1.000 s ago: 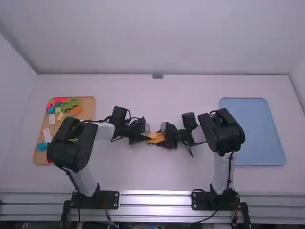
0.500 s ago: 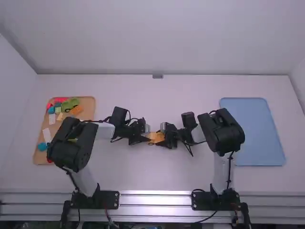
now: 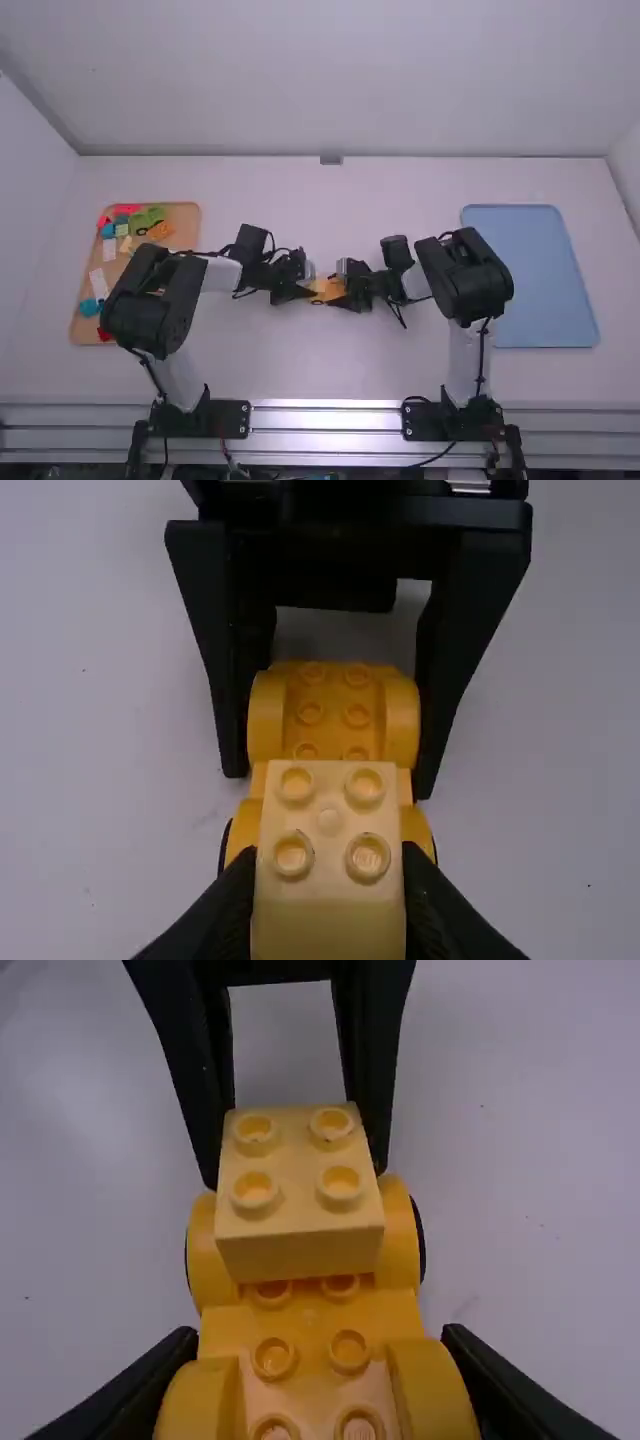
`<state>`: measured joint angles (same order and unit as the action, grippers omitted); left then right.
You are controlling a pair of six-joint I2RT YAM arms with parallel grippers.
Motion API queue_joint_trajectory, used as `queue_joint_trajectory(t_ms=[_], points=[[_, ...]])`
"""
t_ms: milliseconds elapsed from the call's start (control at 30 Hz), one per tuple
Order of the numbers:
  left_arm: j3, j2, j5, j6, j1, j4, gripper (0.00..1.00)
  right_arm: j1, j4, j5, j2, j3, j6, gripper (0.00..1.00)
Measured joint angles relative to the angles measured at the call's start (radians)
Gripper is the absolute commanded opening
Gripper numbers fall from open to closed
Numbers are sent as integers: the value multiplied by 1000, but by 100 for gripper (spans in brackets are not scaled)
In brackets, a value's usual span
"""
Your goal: Assemble lego blocks to make yellow taxi
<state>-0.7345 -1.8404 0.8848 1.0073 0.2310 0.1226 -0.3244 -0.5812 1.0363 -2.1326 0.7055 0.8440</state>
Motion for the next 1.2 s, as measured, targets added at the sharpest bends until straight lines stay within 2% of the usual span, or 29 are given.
queue_joint_trajectory(t_ms=[200, 400, 1200], points=[[0, 0, 0, 0, 19, 10, 15, 0, 0, 1, 0, 0, 0, 58], [0, 0, -7, -5, 19, 2, 6, 0, 1, 0, 0, 0, -1, 58], [2, 0, -33, -46, 18, 62, 3, 0, 2, 1, 0, 0, 1, 58]])
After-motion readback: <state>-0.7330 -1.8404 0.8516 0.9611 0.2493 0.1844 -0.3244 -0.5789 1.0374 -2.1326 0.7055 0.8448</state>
